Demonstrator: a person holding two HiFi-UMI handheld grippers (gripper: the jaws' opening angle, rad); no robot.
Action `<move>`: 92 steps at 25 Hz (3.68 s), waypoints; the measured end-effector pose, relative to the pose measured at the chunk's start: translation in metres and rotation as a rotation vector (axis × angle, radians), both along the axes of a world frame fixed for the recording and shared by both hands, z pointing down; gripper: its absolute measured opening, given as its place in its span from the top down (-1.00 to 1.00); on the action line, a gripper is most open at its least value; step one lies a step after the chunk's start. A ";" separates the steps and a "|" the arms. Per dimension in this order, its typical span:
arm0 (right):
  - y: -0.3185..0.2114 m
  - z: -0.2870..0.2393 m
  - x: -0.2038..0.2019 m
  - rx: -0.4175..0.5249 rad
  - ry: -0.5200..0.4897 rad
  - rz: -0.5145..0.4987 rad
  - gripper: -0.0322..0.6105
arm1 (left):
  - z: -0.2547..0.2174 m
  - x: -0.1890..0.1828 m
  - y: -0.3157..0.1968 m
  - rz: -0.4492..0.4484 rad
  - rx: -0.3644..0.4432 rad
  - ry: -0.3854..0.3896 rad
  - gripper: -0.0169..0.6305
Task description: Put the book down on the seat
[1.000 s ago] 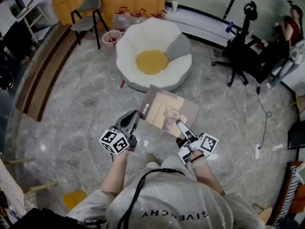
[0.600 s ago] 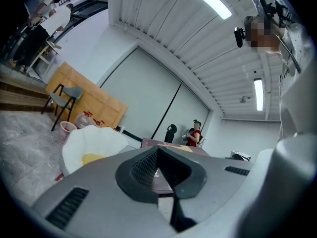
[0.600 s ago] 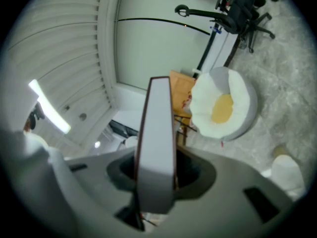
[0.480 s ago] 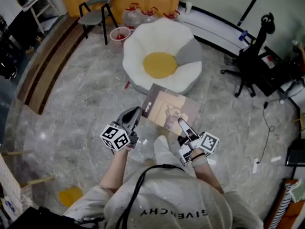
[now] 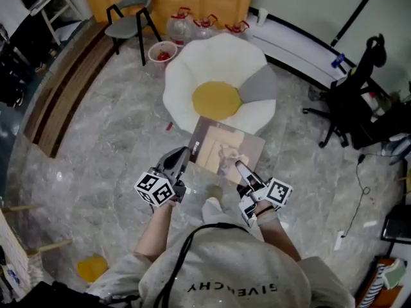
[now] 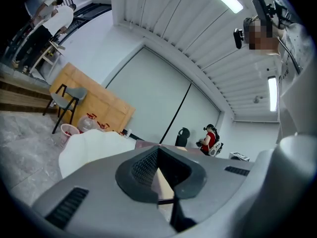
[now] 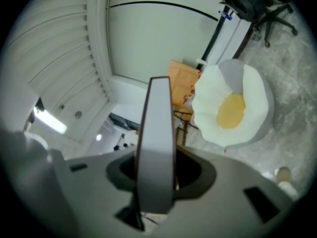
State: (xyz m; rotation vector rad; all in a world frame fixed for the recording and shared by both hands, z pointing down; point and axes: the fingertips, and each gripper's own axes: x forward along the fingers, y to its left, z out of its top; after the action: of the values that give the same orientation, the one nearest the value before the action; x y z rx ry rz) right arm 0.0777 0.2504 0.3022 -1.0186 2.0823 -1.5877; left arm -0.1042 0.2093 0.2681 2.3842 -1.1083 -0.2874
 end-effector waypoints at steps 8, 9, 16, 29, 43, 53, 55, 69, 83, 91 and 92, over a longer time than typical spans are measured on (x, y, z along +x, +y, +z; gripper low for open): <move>-0.073 -0.001 0.008 -0.036 -0.005 -0.021 0.42 | -0.010 0.008 -0.072 -0.034 -0.032 0.022 0.88; -0.085 -0.005 0.006 -0.041 -0.013 -0.027 0.42 | -0.012 0.007 -0.083 -0.038 -0.043 0.021 0.88; -0.108 0.022 -0.006 -0.053 -0.020 -0.062 0.42 | 0.022 0.002 -0.105 -0.061 -0.092 0.017 0.88; -0.245 0.068 0.002 -0.096 0.036 0.015 0.42 | 0.069 0.010 -0.254 0.049 -0.115 0.030 0.88; -0.344 0.137 -0.024 -0.137 0.076 0.005 0.42 | 0.159 -0.002 -0.356 0.080 -0.202 0.044 0.88; -0.379 0.242 -0.011 -0.177 0.063 0.011 0.42 | 0.250 0.002 -0.396 0.023 -0.221 0.025 0.88; -0.388 0.263 -0.012 -0.173 0.060 -0.002 0.42 | 0.271 0.003 -0.405 0.019 -0.225 0.026 0.88; -0.437 0.389 -0.011 -0.214 0.057 -0.032 0.42 | 0.380 0.020 -0.421 0.004 -0.290 0.030 0.88; -0.477 0.453 0.003 -0.205 0.054 -0.087 0.42 | 0.419 0.033 -0.432 -0.008 -0.289 0.008 0.88; -0.497 0.465 -0.007 -0.204 0.040 -0.177 0.42 | 0.426 0.033 -0.431 -0.019 -0.304 0.014 0.88; -0.499 0.468 -0.007 -0.208 0.040 -0.188 0.42 | 0.427 0.033 -0.431 -0.021 -0.306 0.013 0.88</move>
State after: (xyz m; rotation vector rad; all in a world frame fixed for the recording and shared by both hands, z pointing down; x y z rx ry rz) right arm 0.0703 -0.2482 0.7697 -0.9502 2.1272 -1.9250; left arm -0.0717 -0.2216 0.6950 2.0991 -1.0861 -0.1288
